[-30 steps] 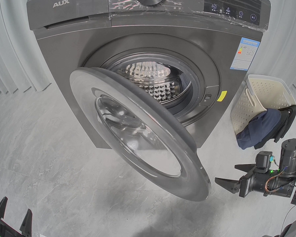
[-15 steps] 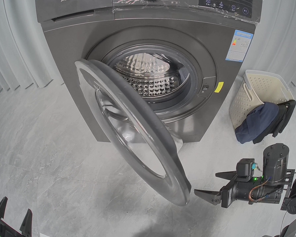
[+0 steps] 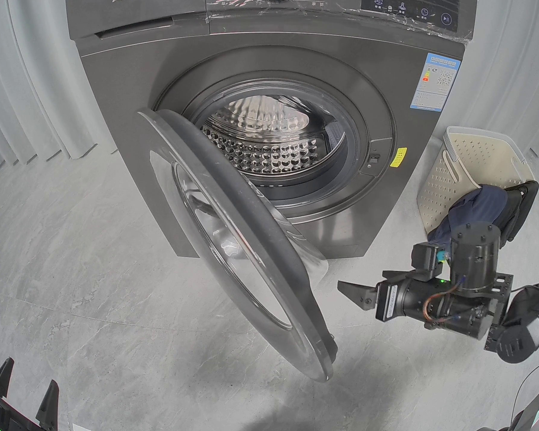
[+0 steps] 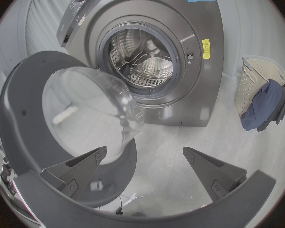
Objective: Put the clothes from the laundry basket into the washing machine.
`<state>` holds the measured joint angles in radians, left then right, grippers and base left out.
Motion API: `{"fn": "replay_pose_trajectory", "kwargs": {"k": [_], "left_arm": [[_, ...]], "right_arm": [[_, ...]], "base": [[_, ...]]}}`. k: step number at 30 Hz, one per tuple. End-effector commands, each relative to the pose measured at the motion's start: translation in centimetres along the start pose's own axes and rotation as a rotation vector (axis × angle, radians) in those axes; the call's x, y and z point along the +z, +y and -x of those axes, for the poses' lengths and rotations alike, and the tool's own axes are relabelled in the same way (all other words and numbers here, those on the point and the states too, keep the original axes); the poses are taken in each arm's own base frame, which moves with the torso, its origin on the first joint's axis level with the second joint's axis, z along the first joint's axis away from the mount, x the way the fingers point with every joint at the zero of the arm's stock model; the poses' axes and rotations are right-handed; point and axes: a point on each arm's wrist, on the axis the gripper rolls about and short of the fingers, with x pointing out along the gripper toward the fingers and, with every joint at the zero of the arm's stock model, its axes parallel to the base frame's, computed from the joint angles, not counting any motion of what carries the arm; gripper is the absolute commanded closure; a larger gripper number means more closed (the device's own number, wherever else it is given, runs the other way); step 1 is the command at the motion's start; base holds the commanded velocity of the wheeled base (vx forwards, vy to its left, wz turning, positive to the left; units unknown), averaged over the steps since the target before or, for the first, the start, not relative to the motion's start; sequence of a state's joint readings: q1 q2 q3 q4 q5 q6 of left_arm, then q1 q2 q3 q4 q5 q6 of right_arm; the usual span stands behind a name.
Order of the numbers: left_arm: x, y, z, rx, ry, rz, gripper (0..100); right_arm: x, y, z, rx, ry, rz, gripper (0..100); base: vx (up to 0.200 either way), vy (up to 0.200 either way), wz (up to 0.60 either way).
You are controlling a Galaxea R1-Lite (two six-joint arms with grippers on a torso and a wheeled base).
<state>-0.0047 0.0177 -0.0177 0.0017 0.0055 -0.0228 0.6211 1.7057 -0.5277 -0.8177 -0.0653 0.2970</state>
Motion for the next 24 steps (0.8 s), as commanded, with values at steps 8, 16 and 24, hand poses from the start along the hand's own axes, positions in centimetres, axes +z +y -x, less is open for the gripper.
{"fn": "replay_pose_trajectory", "kwargs": {"k": [8, 16, 24], "left_arm": [[-0.5, 0.0, 0.0, 0.001, 0.004, 0.000, 0], [-0.5, 0.0, 0.0, 0.001, 0.004, 0.000, 0], [-0.5, 0.0, 0.0, 0.001, 0.004, 0.000, 0]], "right_arm": [[1.2, -2.0, -7.1, -0.131, -0.034, -0.043, 0], [-0.1, 0.5, -6.6, -0.053, 0.002, -0.017, 0], [-0.5, 1.2, -6.5, -0.020, -0.014, -0.011, 0]], "base": [[0.000, 0.000, 0.00], [0.000, 0.000, 0.00], [0.000, 0.000, 0.00]]}}
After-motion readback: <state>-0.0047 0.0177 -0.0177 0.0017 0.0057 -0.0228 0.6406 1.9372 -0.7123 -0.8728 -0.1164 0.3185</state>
